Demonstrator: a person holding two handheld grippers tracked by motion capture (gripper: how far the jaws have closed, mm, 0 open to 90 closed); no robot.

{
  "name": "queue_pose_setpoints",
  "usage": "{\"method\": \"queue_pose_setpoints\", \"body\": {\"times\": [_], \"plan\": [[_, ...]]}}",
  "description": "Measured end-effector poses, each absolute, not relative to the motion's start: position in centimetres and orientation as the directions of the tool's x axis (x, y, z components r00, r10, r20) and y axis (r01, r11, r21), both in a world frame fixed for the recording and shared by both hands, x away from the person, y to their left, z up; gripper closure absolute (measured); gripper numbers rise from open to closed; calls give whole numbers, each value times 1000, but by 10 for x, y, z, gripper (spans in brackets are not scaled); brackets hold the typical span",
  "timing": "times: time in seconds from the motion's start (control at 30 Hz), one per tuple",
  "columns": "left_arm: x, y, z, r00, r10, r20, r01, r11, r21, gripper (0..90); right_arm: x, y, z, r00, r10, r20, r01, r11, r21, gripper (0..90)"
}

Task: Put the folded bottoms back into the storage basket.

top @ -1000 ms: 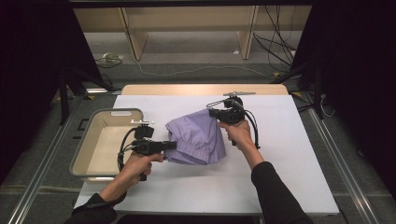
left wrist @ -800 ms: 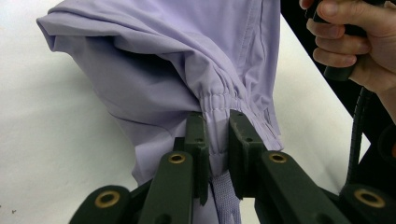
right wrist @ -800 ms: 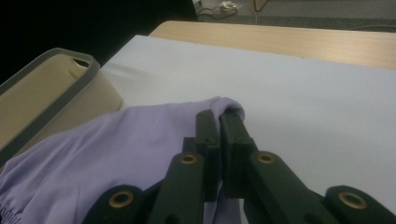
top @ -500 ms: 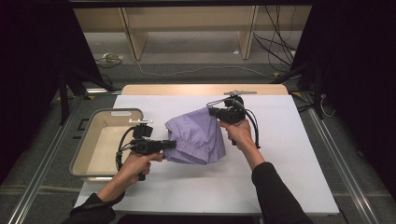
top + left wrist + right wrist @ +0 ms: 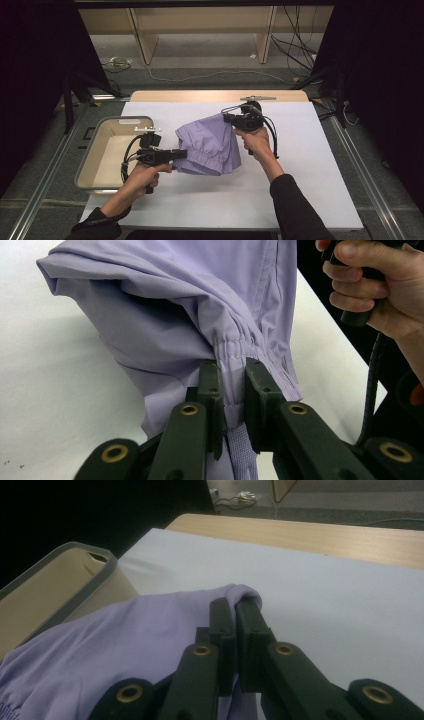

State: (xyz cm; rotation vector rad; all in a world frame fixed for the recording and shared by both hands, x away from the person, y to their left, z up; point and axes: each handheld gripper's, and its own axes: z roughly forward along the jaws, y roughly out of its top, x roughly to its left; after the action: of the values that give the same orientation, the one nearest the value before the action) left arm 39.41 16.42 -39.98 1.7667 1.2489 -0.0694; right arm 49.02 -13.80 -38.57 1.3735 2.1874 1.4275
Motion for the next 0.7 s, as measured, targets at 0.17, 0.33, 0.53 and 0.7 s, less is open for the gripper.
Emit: {"method": "queue_pose_setpoints", "body": {"times": [0.17, 0.33, 0.53, 0.7], "plan": [[393, 167, -397, 482, 707, -517, 757, -39, 653, 794, 489, -137, -383, -559, 773, 301, 583, 108, 805, 878], [392, 171, -395, 483, 705, -519, 755, -36, 655, 794, 488, -135, -380, -564, 769, 300, 577, 108, 809, 877], [389, 178, -391, 489, 702, -518, 750, -35, 661, 793, 486, -132, -376, -569, 765, 301, 570, 104, 815, 877], [386, 182, -389, 493, 703, -512, 744, -37, 667, 793, 483, -128, -373, -576, 760, 301, 565, 104, 818, 877]]}}
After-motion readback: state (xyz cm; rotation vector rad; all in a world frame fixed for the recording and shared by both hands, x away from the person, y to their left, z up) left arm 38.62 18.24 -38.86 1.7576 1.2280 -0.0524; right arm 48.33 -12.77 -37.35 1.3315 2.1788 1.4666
